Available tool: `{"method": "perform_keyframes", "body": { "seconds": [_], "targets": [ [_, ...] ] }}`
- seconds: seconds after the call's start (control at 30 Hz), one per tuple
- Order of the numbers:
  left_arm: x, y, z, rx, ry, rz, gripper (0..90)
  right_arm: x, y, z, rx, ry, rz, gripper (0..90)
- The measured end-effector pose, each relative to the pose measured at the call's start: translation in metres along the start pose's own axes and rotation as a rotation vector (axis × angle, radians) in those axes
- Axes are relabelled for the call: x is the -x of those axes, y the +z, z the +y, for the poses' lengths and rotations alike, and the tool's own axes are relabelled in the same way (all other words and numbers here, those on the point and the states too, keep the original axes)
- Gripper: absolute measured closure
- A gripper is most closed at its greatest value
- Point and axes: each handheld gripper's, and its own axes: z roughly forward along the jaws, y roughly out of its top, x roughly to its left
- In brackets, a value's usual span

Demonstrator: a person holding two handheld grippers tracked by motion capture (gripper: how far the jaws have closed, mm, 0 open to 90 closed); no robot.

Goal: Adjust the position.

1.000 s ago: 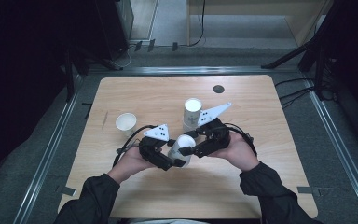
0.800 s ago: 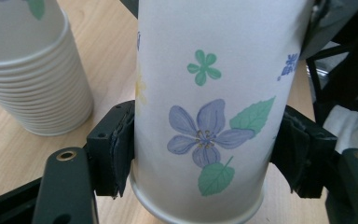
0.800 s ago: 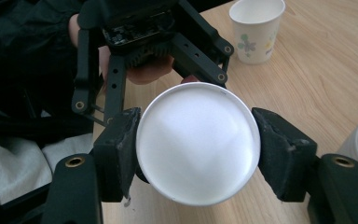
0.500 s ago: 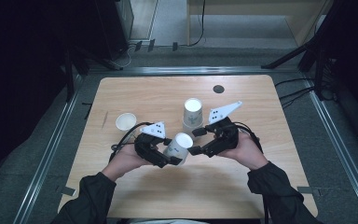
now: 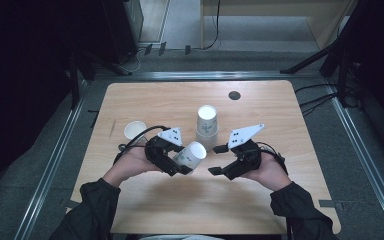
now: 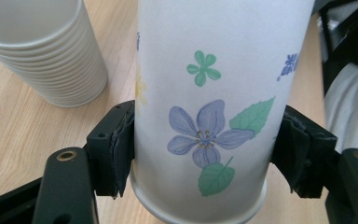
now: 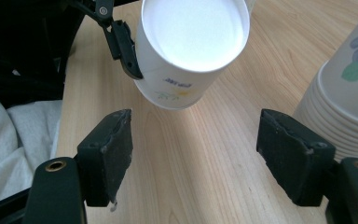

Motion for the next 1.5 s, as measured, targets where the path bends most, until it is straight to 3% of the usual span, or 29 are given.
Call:
{"method": "perform_keyframes", "body": {
  "seconds": [0.13,0.27,0.43,0.53,0.57,0.6,0.63,0.97,1.1,1.3,1.33,1.37,1.5],
  "targets": [
    [-0.002,0.01,0.006,-0.066,0.039,-0.007,29.2,0.0,0.004,-0.005,0.014,0.016,-0.013,27.6],
    [-0.002,0.014,0.009,-0.088,0.055,-0.016,29.3,-0.001,0.007,-0.007,0.01,0.015,-0.016,27.6],
    [-0.002,0.024,0.015,-0.155,0.106,-0.025,29.3,-0.003,0.011,-0.009,0.007,0.009,-0.015,27.6],
    [-0.001,0.026,0.015,-0.161,0.12,-0.037,29.3,-0.004,0.012,-0.009,0.0,0.005,-0.017,27.3],
    [-0.001,0.028,0.015,-0.172,0.135,-0.071,29.2,-0.004,0.014,-0.01,-0.002,-0.001,-0.005,27.1],
    [-0.001,0.028,0.015,-0.172,0.135,-0.071,29.1,-0.003,0.015,-0.01,-0.005,-0.006,0.001,27.0],
    [-0.001,0.03,0.014,-0.174,0.144,-0.109,29.1,-0.003,0.017,-0.01,-0.004,-0.014,0.006,26.9],
    [0.007,0.04,0.015,-0.222,0.188,-0.14,28.9,-0.01,0.034,-0.006,-0.053,-0.077,0.057,26.3],
    [0.009,0.042,0.015,-0.22,0.189,-0.143,28.4,-0.013,0.037,-0.005,-0.074,-0.1,0.08,34.4],
    [0.008,0.039,0.015,-0.189,0.19,-0.152,28.1,-0.013,0.033,-0.003,-0.074,-0.105,0.083,35.4],
    [0.007,0.038,0.015,-0.179,0.177,-0.152,27.2,-0.013,0.032,-0.003,-0.071,-0.104,0.083,35.3],
    [0.004,0.037,0.015,-0.162,0.144,-0.148,20.5,-0.012,0.028,-0.002,-0.063,-0.101,0.076,35.4],
    [0.001,0.033,0.013,-0.12,0.12,-0.147,12.4,-0.01,0.019,-0.002,-0.046,-0.078,0.059,35.4]
  ]
}}
